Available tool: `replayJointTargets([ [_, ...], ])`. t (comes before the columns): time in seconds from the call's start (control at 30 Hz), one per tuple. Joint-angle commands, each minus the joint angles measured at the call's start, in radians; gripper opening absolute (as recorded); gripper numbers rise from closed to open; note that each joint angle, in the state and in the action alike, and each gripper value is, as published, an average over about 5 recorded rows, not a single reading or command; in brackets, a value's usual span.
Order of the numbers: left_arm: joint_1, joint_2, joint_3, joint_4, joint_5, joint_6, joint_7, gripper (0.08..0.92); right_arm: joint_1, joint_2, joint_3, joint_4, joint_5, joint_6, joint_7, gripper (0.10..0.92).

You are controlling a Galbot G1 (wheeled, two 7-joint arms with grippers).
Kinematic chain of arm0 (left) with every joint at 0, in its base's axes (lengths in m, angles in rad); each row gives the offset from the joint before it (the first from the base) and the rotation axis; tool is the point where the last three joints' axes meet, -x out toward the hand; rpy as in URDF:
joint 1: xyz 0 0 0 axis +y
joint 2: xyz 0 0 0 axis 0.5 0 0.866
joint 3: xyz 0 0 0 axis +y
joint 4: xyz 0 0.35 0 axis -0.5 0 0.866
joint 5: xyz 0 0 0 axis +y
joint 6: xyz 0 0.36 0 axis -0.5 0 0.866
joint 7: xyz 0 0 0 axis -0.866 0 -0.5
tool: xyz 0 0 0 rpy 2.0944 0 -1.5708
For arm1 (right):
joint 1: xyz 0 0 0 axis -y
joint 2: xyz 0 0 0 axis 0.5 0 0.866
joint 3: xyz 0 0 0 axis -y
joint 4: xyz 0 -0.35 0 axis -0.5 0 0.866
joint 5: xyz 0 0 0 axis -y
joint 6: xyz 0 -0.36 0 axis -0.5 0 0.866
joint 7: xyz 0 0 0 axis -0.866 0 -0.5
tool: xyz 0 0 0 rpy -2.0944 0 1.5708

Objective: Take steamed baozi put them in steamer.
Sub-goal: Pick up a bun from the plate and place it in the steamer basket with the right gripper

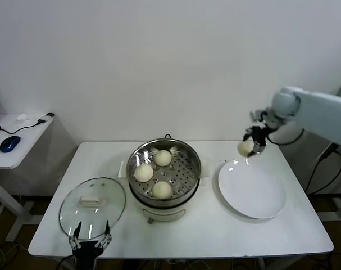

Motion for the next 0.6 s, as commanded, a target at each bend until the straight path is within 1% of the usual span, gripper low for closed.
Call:
replayJointTargets([
  [0.03, 0.001, 0.003, 0.001, -0.003, 0.0, 0.001, 0.001, 0.823, 0.345, 0.213, -0.144, 0.353, 0.439, -0.177, 0.111, 0.695],
  [0.1, 0.001, 0.004, 0.005, -0.008, 0.0, 0.001, 0.001, 0.823, 0.305, 0.257, -0.111, 0.373, 0.47, -0.21, 0.161, 0.696],
  [0.2, 0.003, 0.005, 0.01, -0.014, -0.001, 0.002, 0.001, 0.823, 0.213, 0.323, -0.083, 0.353, 0.467, -0.241, 0.217, 0.696],
  [0.43, 0.005, 0.005, 0.01, -0.019, -0.001, 0.001, 0.001, 0.823, -0.009, 0.412, -0.07, 0.225, 0.365, -0.297, 0.307, 0.696],
  [0.6, 0.004, 0.004, 0.005, -0.015, -0.002, 0.001, 0.001, 0.823, -0.109, 0.447, -0.065, 0.121, 0.309, -0.306, 0.317, 0.696],
])
